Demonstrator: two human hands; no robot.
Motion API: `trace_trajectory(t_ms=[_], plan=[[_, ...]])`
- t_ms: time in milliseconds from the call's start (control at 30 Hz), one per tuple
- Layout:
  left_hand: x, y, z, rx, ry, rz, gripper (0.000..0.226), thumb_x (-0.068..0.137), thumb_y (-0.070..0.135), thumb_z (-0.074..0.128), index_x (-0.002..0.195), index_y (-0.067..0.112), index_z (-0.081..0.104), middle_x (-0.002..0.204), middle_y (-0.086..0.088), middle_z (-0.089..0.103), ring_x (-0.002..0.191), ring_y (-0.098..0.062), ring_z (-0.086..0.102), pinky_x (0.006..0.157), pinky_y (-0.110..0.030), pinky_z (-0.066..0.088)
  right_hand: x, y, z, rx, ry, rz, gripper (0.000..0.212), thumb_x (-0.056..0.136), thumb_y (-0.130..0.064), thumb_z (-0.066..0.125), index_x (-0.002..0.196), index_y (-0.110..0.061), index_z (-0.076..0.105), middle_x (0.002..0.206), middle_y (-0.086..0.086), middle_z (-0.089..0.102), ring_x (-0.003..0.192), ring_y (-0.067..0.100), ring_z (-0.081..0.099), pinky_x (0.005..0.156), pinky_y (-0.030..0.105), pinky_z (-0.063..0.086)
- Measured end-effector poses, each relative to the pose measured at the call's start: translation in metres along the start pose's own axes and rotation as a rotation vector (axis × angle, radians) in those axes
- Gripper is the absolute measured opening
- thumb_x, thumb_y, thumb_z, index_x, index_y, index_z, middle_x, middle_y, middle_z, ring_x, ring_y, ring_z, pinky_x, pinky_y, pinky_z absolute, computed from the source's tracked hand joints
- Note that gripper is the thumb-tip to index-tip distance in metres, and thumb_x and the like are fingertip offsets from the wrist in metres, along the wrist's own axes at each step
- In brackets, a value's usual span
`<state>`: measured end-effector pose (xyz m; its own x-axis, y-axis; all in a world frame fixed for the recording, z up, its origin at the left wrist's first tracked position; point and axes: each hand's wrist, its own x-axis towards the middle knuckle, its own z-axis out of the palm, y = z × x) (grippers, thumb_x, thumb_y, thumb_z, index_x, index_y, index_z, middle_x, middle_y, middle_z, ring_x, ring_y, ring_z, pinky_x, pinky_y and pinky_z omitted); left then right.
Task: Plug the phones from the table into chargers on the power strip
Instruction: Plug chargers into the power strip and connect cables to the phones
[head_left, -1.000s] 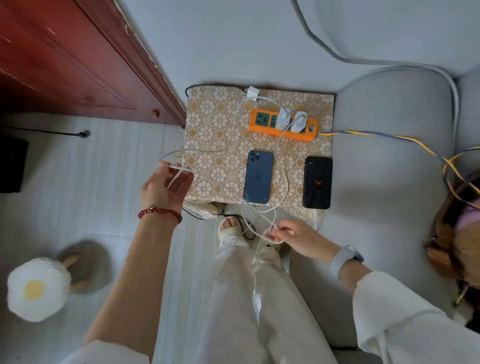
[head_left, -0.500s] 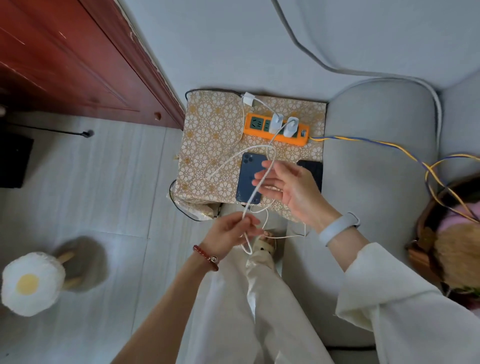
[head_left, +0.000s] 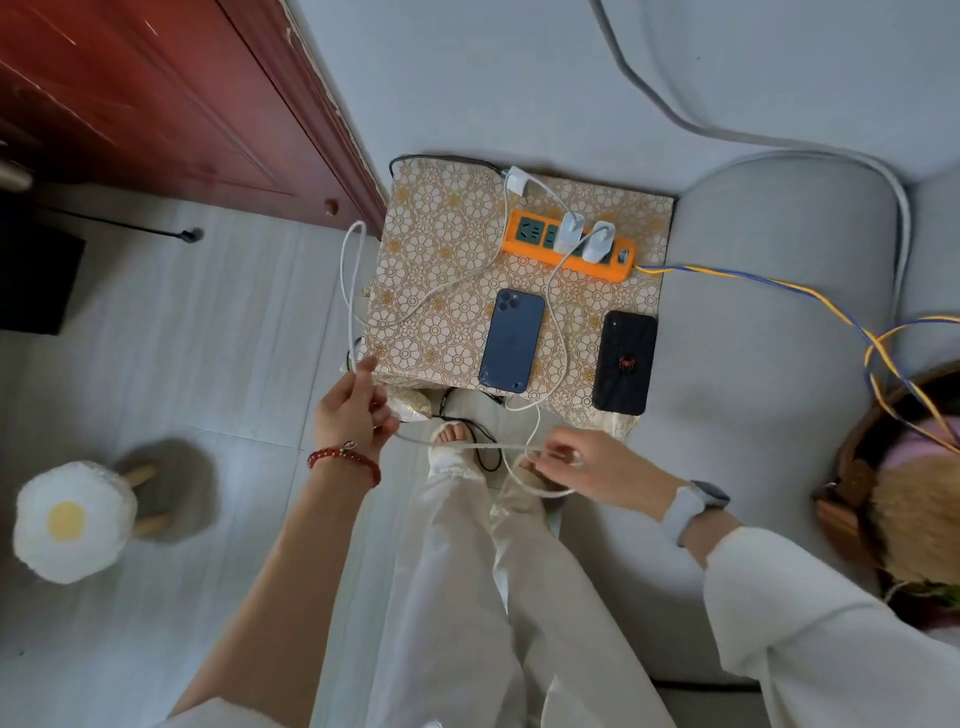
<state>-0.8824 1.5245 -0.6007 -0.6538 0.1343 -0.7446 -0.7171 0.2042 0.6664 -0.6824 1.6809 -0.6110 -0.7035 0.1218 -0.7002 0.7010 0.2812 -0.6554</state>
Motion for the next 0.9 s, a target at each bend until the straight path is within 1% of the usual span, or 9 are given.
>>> trace_trajectory(t_ms=[100,200,300,400,500,633,700,767,900], plan=[[0.012,-0.01,-0.021,0.149,0.134,0.046,0.025,0.094,0.019,0.044,0.114,0.01,0.057,0.061,-0.002,0.04,0.031,-0.002,0.032,0.034,-0.013,0.035,-0.005,0.022,-0.031,-0.107,0.091,0.044,0.016,0.086,-0.026,0.058,0.073,-0.016,0.059,0.07,0.001,0.058,0.066,0.019,0.053,0.065,0.034,0.042],[0.016,-0.02,-0.03,0.366,0.189,0.02,0.029,0.094,0.017,0.043,0.119,0.005,0.053,0.066,-0.005,0.051,0.044,-0.011,0.047,0.043,-0.019,0.051,-0.009,0.034,-0.05,-0.114,0.18,0.04,0.013,0.087,-0.02,0.058,0.08,-0.01,0.064,0.078,0.009,0.065,0.072,0.024,0.057,0.068,0.029,0.041],[0.013,-0.031,-0.021,0.775,0.183,-0.026,0.046,0.09,0.012,0.045,0.132,-0.004,0.033,0.116,-0.022,0.053,0.1,-0.036,0.055,0.093,-0.041,0.044,-0.005,0.021,-0.049,-0.063,0.213,-0.045,0.012,0.087,-0.017,0.059,0.085,-0.01,0.067,0.081,0.004,0.065,0.075,0.021,0.057,0.069,0.023,0.039],[-0.007,-0.038,-0.001,0.943,0.214,0.312,0.064,0.085,0.014,0.054,0.138,-0.003,0.021,0.145,-0.026,0.021,0.132,-0.04,0.026,0.109,-0.046,0.026,0.004,0.002,-0.039,-0.08,0.188,-0.127,0.015,0.086,-0.019,0.06,0.09,-0.008,0.07,0.079,-0.001,0.063,0.074,0.015,0.056,0.07,0.022,0.04],[-0.026,-0.046,0.015,1.021,-0.086,0.772,0.052,0.084,0.015,0.055,0.131,-0.002,0.04,0.134,-0.026,0.045,0.127,-0.038,0.039,0.103,-0.048,0.033,0.012,-0.016,-0.03,-0.08,0.159,-0.172,0.017,0.087,-0.021,0.06,0.094,-0.01,0.071,0.085,0.003,0.067,0.077,0.017,0.058,0.071,0.026,0.042],[-0.036,-0.048,0.029,1.08,-0.529,0.718,0.034,0.085,0.025,0.046,0.109,0.008,0.063,0.092,-0.011,0.071,0.09,-0.024,0.063,0.099,-0.043,0.04,0.016,-0.028,-0.024,0.001,0.184,-0.19,0.015,0.087,-0.02,0.059,0.091,-0.01,0.07,0.074,-0.011,0.062,0.068,-0.002,0.054,0.063,0.011,0.04],[-0.035,-0.048,0.029,1.019,-0.517,0.733,0.029,0.085,0.022,0.046,0.094,0.007,0.068,0.073,-0.011,0.07,0.066,-0.015,0.059,0.077,-0.028,0.047,0.013,-0.024,-0.027,-0.028,0.19,-0.192,0.013,0.086,-0.02,0.059,0.089,-0.011,0.069,0.075,-0.008,0.063,0.069,0.002,0.055,0.065,0.014,0.042],[-0.032,-0.045,0.023,0.939,-0.381,0.722,0.027,0.083,0.018,0.046,0.09,0.005,0.069,0.066,-0.012,0.066,0.056,-0.014,0.053,0.06,-0.027,0.045,0.009,-0.011,-0.033,-0.153,0.24,-0.159,0.014,0.087,-0.021,0.057,0.085,-0.011,0.067,0.079,-0.001,0.065,0.07,0.015,0.057,0.066,0.03,0.047],[-0.017,-0.044,-0.004,0.899,-0.089,0.678,0.02,0.086,0.008,0.048,0.091,0.007,0.067,0.061,-0.005,0.059,0.056,-0.024,0.056,0.058,-0.031,0.045,0.003,0.027,-0.055,-0.267,0.607,0.067,0.018,0.088,-0.017,0.054,0.086,-0.007,0.069,0.082,0.014,0.064,0.073,0.03,0.056,0.06,0.032,0.044]])
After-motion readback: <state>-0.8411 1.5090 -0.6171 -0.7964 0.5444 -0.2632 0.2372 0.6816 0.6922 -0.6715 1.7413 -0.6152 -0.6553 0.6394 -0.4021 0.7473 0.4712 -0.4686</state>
